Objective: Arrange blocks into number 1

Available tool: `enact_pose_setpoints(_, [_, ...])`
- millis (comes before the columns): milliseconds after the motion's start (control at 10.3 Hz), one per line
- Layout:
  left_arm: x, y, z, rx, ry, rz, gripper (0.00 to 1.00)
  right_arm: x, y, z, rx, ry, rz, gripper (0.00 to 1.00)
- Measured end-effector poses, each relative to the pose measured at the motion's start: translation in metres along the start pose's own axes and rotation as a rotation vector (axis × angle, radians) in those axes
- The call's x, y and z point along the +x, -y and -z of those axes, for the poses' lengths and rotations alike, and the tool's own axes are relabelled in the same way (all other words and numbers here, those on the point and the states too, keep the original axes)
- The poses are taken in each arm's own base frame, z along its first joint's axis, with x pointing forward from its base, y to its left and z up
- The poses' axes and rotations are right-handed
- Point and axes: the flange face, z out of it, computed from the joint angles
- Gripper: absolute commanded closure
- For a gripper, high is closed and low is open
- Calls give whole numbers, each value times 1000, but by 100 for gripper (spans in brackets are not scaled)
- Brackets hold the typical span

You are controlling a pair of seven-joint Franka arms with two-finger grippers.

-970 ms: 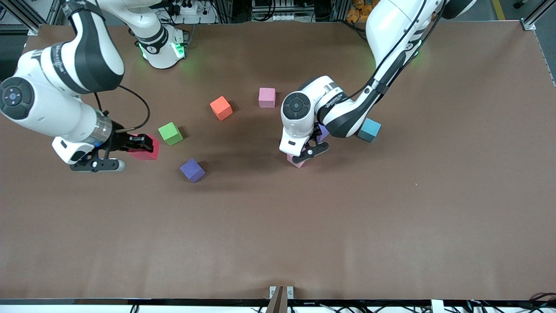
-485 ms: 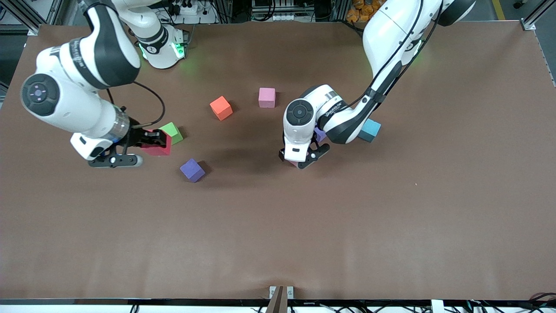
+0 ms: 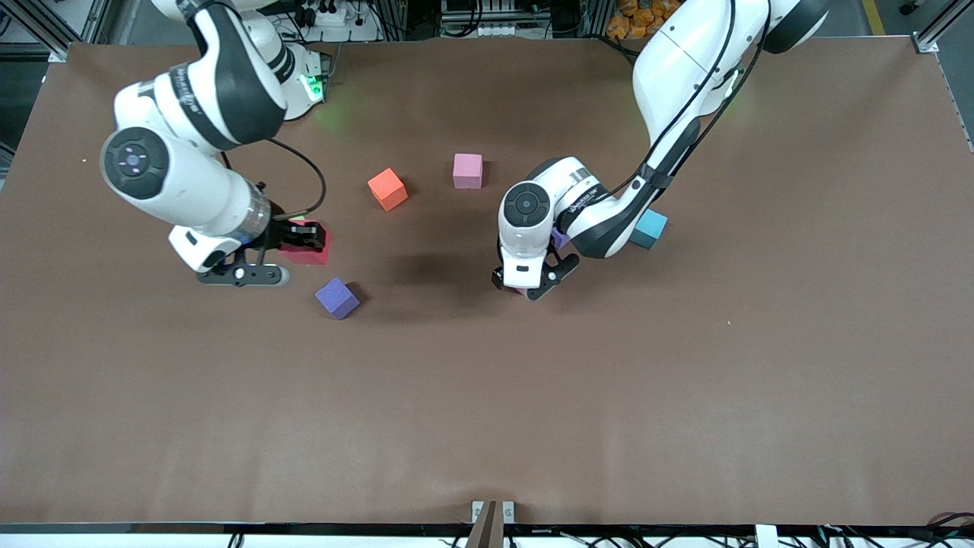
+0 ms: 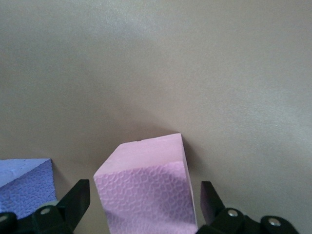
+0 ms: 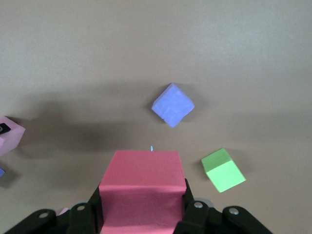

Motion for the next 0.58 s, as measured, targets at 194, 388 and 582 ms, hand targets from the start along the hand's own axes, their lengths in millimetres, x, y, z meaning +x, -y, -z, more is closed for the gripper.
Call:
enact_pose_setpoints(194, [5,1,-2,1,-5,5,100,-2,23,-7,-5,4,-41,100])
enact_pose_setpoints(388, [7,0,-1,-2,-6,8,100,-9,50,-19,-17,17,-80,100])
enact_pose_setpoints(582, [10,-3,5,-20,-13,-12,100,-20,85,-36,-33,29,-104,100])
